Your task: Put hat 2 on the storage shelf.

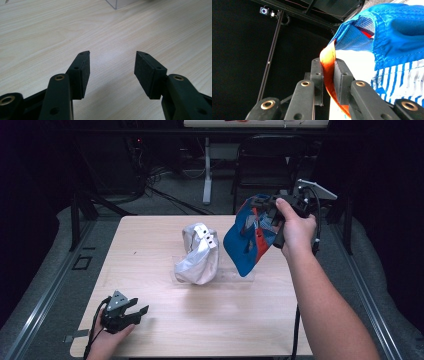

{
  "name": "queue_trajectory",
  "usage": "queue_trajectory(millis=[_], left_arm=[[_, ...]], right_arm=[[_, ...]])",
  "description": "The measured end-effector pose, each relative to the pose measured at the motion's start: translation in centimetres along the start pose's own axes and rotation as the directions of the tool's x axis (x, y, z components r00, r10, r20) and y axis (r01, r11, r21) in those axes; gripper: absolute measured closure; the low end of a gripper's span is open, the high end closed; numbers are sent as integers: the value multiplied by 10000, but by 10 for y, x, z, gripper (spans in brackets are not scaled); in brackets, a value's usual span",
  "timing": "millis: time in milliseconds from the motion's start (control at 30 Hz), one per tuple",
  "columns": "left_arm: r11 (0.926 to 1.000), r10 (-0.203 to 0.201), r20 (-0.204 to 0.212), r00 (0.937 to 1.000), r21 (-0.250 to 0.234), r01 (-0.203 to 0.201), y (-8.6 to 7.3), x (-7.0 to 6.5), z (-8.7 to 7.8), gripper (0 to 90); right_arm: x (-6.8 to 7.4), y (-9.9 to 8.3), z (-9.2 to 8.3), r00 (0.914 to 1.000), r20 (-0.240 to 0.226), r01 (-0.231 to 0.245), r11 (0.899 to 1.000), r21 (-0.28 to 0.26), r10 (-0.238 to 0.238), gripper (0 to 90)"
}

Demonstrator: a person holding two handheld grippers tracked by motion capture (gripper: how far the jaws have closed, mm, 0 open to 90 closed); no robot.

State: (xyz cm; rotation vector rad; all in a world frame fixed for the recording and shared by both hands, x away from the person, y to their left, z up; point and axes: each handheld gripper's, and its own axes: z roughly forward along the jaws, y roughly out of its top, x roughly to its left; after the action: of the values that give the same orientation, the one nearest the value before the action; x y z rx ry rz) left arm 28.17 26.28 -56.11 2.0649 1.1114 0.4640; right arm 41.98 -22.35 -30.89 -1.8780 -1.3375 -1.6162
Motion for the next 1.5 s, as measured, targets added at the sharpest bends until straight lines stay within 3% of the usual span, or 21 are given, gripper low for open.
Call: queue_trajectory(millis=[67,167,233,333,367,400,500,533,600,633,700,867,967,1133,1333,1500], left_arm=[[10000,-79,83,9999,-34,80,1,-3,0,468],[9995,221,377,9990,-241,-212,7,-13,1,471],[9973,707,531,9961,-211,-696,14,-23,3,471],[9879,1522,816,9850,-428,-1491,26,-43,7,470],[9862,1627,930,9823,-469,-1589,29,-48,8,471],[9812,1896,1068,9760,-569,-1843,36,-57,10,471],[9705,2348,1401,9619,-891,-2239,54,-80,17,470],[9705,2348,1401,9619,-891,-2239,54,-80,17,471],[9596,2725,1645,9480,-1189,-2552,71,-102,26,471],[9596,2725,1645,9480,-1189,-2552,71,-102,26,471],[9512,2964,1655,9406,-1395,-2752,85,-120,34,471],[9430,3103,1766,9341,-1816,-2789,108,-146,49,476],[9416,3093,1822,9333,-1961,-2738,119,-158,57,480],[9444,2913,1769,9401,-2099,-2531,132,-173,69,484],[9429,2721,1505,9504,-2390,-2321,149,-189,82,486],[9394,2791,1046,9545,-2356,-2489,161,-199,97,490]], right_arm=[[0,0,2,10000,17,83,10000,37,-83,795],[-1,-1,6,10000,25,-8,10000,40,8,795],[-2,-2,8,10000,65,-67,10000,51,66,795],[-7,-2,10,9999,82,-92,9999,47,91,795],[-8,-2,10,9998,75,-162,9999,-32,162,795],[-9,-2,9,9997,86,-208,9998,-36,208,795],[-10,0,5,9997,176,-145,9998,-141,148,795],[-11,1,4,9998,169,-142,9997,-205,145,794],[-11,1,1,9996,251,-97,9998,-195,102,794],[-11,1,1,9996,251,-97,9998,-195,102,794],[-13,1,-1,9997,226,-123,9997,-228,128,795],[-13,1,-6,9996,274,38,9998,-200,-32,794],[-14,1,-9,9995,294,69,9998,-168,-64,794],[-16,-1,-13,9993,338,143,9998,-171,-137,794],[-16,-3,-16,9992,343,210,9998,-69,-207,793],[-13,-7,-15,9987,327,385,9992,146,-389,793]])
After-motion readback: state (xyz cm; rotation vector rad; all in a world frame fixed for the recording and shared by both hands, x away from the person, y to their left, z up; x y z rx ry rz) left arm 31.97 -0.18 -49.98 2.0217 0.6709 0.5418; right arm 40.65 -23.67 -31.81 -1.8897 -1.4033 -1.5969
